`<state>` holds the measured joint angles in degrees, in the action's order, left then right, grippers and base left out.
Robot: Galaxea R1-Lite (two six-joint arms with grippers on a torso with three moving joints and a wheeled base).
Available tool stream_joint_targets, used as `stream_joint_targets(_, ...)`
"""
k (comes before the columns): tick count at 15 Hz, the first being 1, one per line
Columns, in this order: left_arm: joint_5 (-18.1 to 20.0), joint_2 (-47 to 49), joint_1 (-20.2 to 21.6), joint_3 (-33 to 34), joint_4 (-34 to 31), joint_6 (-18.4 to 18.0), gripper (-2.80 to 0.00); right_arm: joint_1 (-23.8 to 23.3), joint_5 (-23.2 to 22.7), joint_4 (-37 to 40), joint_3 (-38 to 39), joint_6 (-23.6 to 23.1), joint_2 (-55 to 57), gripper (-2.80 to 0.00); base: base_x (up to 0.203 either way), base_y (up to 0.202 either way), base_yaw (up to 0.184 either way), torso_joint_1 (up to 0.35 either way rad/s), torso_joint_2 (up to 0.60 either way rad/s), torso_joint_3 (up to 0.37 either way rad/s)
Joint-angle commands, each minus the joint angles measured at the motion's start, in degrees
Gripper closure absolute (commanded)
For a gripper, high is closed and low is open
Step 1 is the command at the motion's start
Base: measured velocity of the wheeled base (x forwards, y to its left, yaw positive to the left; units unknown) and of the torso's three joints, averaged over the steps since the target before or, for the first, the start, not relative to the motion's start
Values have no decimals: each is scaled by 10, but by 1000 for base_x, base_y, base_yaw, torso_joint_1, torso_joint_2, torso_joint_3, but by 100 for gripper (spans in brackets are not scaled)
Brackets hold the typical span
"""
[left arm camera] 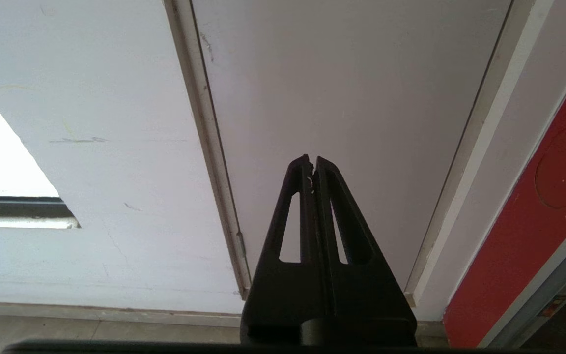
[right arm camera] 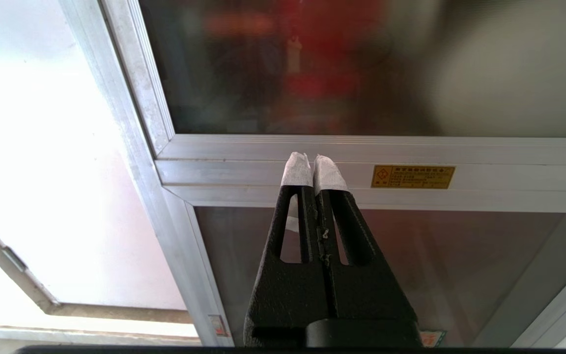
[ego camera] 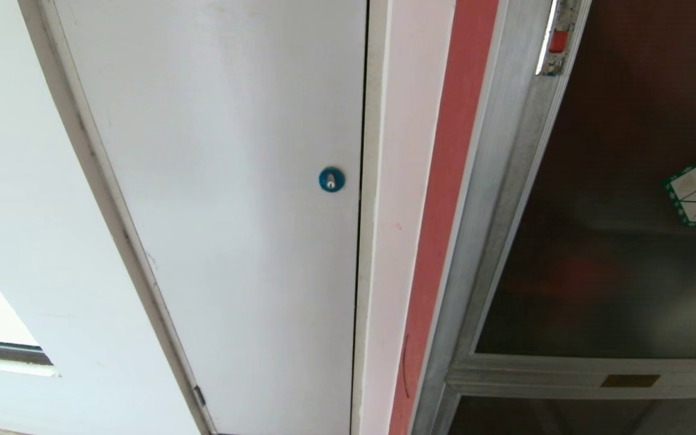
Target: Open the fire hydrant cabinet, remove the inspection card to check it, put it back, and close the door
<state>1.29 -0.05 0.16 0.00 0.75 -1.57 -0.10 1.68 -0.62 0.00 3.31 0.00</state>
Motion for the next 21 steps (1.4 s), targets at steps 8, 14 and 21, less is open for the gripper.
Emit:
stream_joint_targets(8,0,0,1,7,0,0,0,0,0,0,2,1,1,0,0,0,0,0,0,0)
stream_joint_targets(14,0,0,0,6,0,0,0,0,0,-1,2,0,1,0,0,0,0,0,0,0)
stream_joint_targets(21,0,0,0,6,0,0,0,0,-15,27,-91,-4,32,0,0,0,0,0,0,0)
